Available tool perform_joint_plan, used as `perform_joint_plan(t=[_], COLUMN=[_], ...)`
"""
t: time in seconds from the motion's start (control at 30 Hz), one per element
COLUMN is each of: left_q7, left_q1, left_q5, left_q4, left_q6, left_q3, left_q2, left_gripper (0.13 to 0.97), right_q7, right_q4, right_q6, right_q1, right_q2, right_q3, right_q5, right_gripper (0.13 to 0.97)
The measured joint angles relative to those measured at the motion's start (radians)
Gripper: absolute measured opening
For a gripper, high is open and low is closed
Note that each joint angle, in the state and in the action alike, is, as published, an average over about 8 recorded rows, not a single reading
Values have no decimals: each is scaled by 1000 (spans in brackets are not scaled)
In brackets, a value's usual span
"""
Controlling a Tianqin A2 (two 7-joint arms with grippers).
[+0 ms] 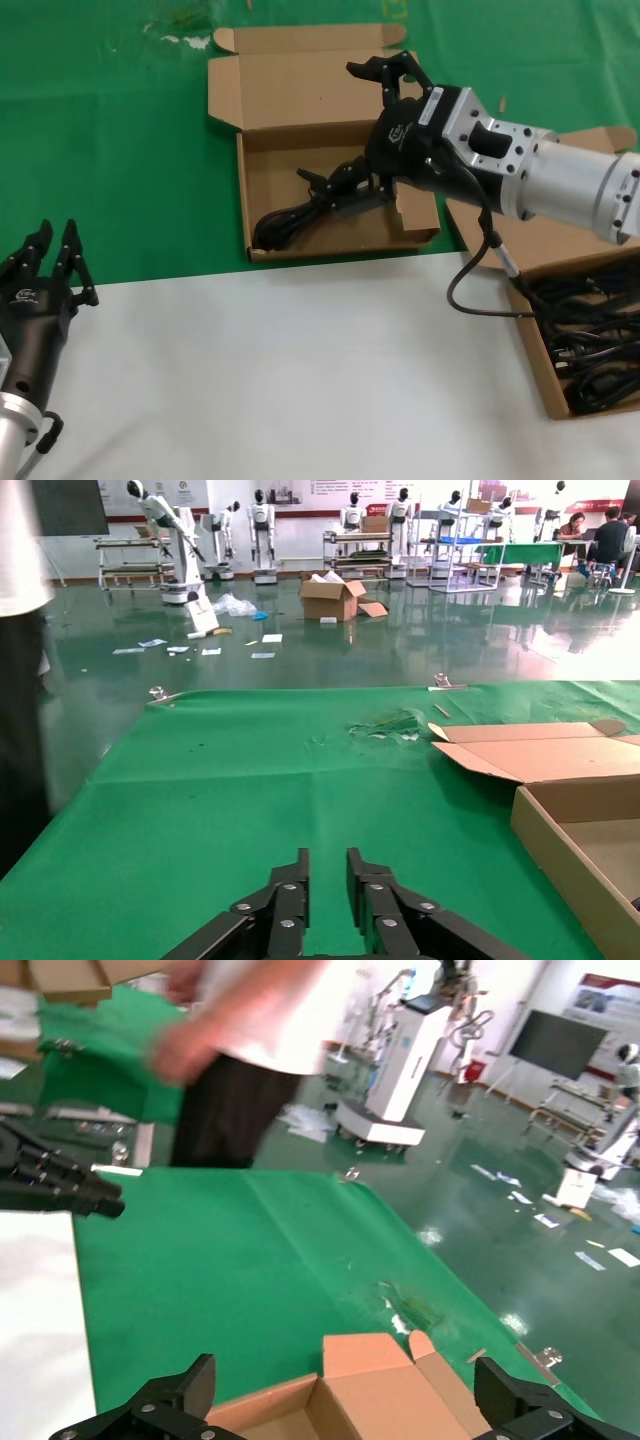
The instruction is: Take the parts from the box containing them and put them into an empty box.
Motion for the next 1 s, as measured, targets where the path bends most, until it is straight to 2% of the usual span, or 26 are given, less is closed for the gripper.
perform_joint_plan(t=[0.13,0.3,0.43,0.7,0.83,1.0], left_q7=[0,0,0,0,0,1], left_q1=[0,0,0,0,0,0], left_q5=[0,0,0,0,0,0], left_q4=[0,0,0,0,0,0], left_q6=[0,0,0,0,0,0], left_q3=[0,0,0,0,0,0], left_q2=[0,0,0,0,0,0], left_gripper=[221,306,358,560,560,685], right_q7=[-17,-38,-55,-89,-106,-127], right_q4=[4,10,15,24,28,34], right_q6=[44,100,145,235,281,337], right_q1=[-40,-89,-130,-210,-251,-302], right_q2=[-11,-25,-36,-59,-70,-85], right_q3=[19,44,64,103,123,148], right_q5=[28,63,91,148,177,212], right_gripper=[865,929,943,966,966,966])
